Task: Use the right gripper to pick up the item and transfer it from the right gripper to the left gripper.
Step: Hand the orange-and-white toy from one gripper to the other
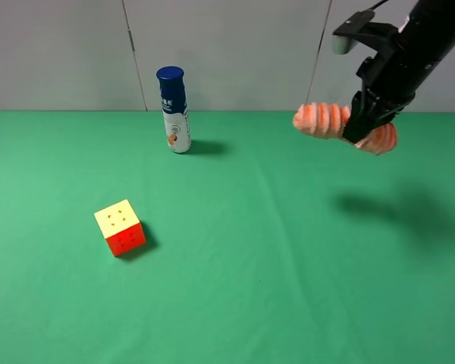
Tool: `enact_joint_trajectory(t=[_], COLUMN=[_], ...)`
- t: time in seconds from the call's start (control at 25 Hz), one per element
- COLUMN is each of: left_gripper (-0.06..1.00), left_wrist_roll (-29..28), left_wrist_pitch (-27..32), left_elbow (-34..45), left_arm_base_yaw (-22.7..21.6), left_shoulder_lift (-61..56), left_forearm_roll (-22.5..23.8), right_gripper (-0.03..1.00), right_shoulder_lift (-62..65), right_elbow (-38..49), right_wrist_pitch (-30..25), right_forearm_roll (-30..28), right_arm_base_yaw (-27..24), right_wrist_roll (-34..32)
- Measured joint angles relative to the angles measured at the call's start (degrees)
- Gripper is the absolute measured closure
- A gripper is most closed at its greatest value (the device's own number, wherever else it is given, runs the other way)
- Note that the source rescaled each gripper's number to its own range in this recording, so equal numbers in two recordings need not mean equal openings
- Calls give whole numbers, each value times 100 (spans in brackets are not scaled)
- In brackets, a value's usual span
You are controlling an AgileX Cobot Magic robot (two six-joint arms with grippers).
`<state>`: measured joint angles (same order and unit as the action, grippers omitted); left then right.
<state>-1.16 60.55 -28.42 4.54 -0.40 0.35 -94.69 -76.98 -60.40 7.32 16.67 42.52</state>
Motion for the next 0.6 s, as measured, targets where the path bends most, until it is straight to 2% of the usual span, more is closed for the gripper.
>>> enact_joint_trajectory(t=[0.2, 0.4, 0.6], left_gripper=[11, 11, 11], left_wrist_roll=[0, 0, 0], left_wrist_pitch=[0, 0, 0], left_elbow=[0, 0, 0], left_arm_base_yaw=[0, 0, 0], left_shoulder_lift=[0, 0, 0], left_forearm_roll=[0, 0, 0], right_gripper=[92, 92, 92], right_shoulder_lift=[270, 309, 314], right_elbow=[0, 0, 0], right_wrist_pitch=[-280, -299, -194], right_forearm_roll=[-225, -353, -376], right_arm_base_yaw=[1169, 2405, 3145], right_wrist_roll=[-883, -1494, -1867])
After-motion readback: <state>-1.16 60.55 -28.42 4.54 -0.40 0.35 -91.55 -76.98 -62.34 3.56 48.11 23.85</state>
